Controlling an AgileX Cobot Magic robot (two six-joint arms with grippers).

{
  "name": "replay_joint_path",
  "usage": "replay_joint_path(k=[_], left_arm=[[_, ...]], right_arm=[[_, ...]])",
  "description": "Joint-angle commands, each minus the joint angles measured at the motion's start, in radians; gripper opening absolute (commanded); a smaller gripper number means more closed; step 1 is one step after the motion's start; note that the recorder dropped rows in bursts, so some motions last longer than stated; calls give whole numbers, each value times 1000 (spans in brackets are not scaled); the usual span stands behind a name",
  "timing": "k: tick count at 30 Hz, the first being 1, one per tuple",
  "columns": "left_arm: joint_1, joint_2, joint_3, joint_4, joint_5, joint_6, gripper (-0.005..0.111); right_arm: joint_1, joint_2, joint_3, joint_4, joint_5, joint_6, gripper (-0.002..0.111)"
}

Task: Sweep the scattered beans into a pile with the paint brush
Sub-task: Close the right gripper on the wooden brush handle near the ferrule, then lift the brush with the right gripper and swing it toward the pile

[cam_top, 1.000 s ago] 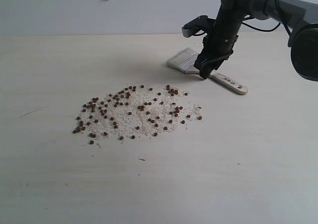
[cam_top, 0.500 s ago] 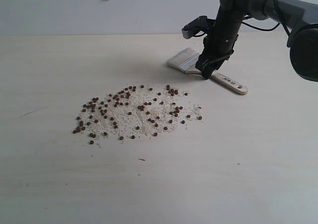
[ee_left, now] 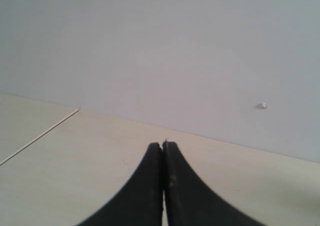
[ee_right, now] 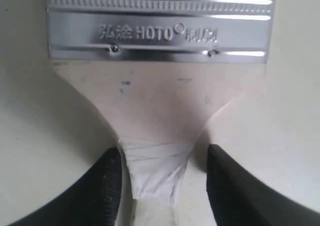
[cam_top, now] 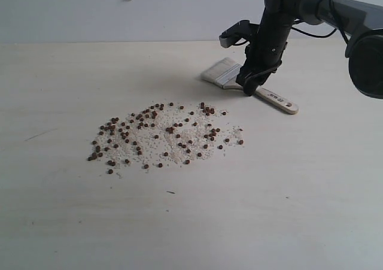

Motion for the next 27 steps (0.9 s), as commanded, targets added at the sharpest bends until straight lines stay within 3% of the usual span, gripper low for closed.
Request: replay_joint_path(k=[1,5,8,10,13,27], left_arm=[[3,1,4,-4,1,-2,0],[3,1,4,-4,1,-2,0],[3,1,4,-4,1,-2,0],[3,1,4,-4,1,-2,0],[3,1,4,-4,1,-2,0],[3,1,4,-4,1,-2,0]], right_arm=[[2,17,-7,-9,-3,-8,49],[2,17,-7,-10,-3,-8,48],[2,21,-7,-10,-3,-8,42],[2,25,-7,-13,-3,-8,30],[2,27,-7,-41,-3,-6,-1],[2,-53,-7,-39,-3,5,0]])
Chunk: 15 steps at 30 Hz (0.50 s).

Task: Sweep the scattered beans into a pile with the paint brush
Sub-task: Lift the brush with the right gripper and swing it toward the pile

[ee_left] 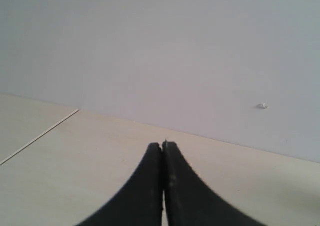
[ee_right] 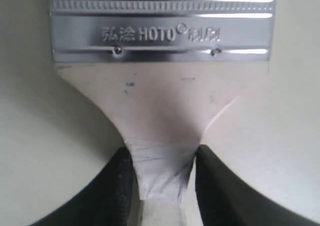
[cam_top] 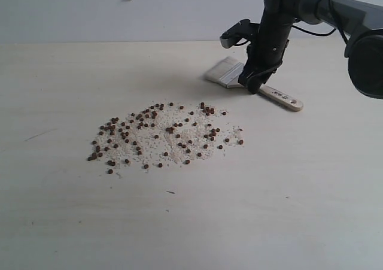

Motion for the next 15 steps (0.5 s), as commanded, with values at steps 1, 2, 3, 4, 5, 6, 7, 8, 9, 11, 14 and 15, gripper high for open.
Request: replay_joint_path(k=[1,2,3,4,5,6,7,8,9,11,14,15], left_arm=[[3,1,4,-4,1,-2,0],[3,1,4,-4,1,-2,0],[3,1,4,-4,1,-2,0],[3,1,4,-4,1,-2,0],[3,1,4,-4,1,-2,0],[3,1,4,-4,1,-2,0],[3,1,4,-4,1,-2,0],[3,1,4,-4,1,-2,0],[3,1,4,-4,1,-2,0],[3,1,4,-4,1,-2,0],[3,1,4,-4,1,-2,0],[3,1,4,-4,1,-2,0]], right_arm=[[2,-52,-1,7,-1,0,0],[2,-59,-1,9,-1,5,0],[2,-65,-1,11,-1,11,0],[2,-73,-1,13,-1,25,0],[2,-78,-1,20,-1,37,0],[2,-84,-1,20,-1,48,0],[2,-89,-1,20,-1,50,0],[2,-94,-1,25,-1,57,0],[2,-107,-1,54,-1,57,0],[2,-122,-1,95,-1,60,0],[2,-163,-1,81,-1,132,0],[2,-172,-1,78,-1,153,0]])
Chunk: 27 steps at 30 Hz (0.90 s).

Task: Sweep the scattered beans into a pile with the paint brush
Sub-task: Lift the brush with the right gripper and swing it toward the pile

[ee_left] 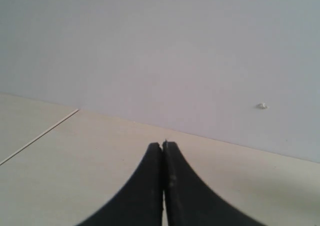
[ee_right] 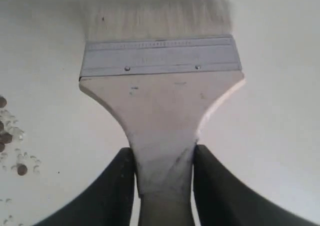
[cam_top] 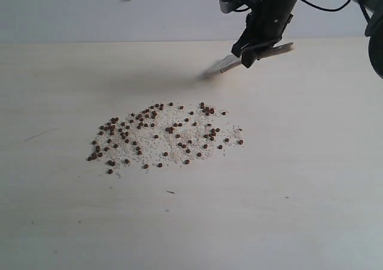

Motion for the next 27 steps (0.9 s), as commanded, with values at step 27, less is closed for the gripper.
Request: replay_joint_path(k=[27], left_arm=[[3,1,4,-4,1,-2,0]], right_arm=[[2,-761,822,64,-398,169,0]])
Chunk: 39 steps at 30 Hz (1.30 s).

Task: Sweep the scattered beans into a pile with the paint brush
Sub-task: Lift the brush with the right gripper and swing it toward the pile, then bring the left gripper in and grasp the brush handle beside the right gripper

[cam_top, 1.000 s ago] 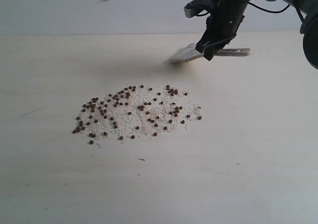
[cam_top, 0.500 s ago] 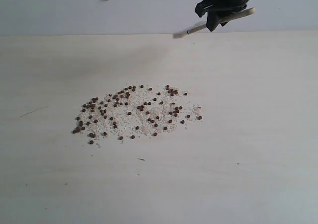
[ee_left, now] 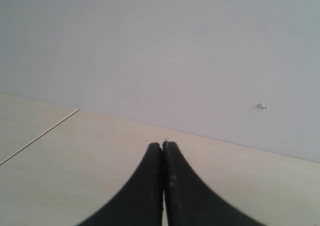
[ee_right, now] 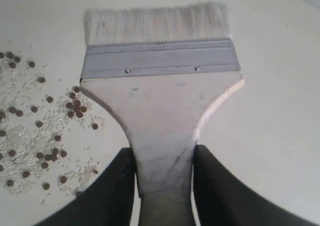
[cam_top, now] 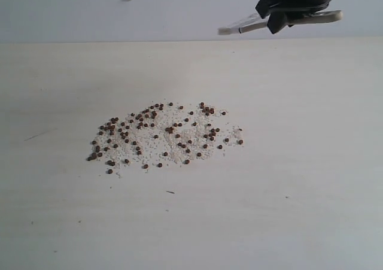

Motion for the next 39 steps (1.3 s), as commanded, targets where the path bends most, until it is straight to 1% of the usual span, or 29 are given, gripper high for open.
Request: replay_joint_path(k=[1,7,12,14,16,18,21,26,29,32,34,35,36,39], left_arm=[[3,1,4,-4,1,-2,0],[3,1,4,-4,1,-2,0],[3,1,0,2,-8,-2,0],[3,1,-18,-8,-6,-34,0],[3,1,-28,-29,45,-100,0],[3,1,-40,-27,77,-102,0],[3,1,-59,-46,79,-111,0],[3,1,-81,-144,72,-113,0],[3,26,-127,-135,72,-112,0],[3,98,-203,-126,118,-63,0],[3,171,-270,-126,194,-4,0],[3,220,-323,-128,237,38,0],[3,264,-360,-128,270,86,0],[3,448,-489,-128,363,335,0]], right_arm=[[2,-152,158,24,-103,0,0],[2,-288,306,63,-98,-2,0],[2,-356,375,80,-111,-2,0],[2,-371,397,107,-100,-23,0],[6,-378,408,140,-72,-56,0],[19,-378,410,140,-54,-62,0],[55,-381,410,135,-57,-62,0],[128,-385,410,135,-79,-60,0],[157,-385,410,137,-50,-60,0],[164,-385,410,153,-4,-75,0],[164,-385,410,166,33,-89,0],[164,-382,410,168,49,-89,0],[164,-378,410,173,63,-94,0],[164,-358,410,215,115,-136,0]])
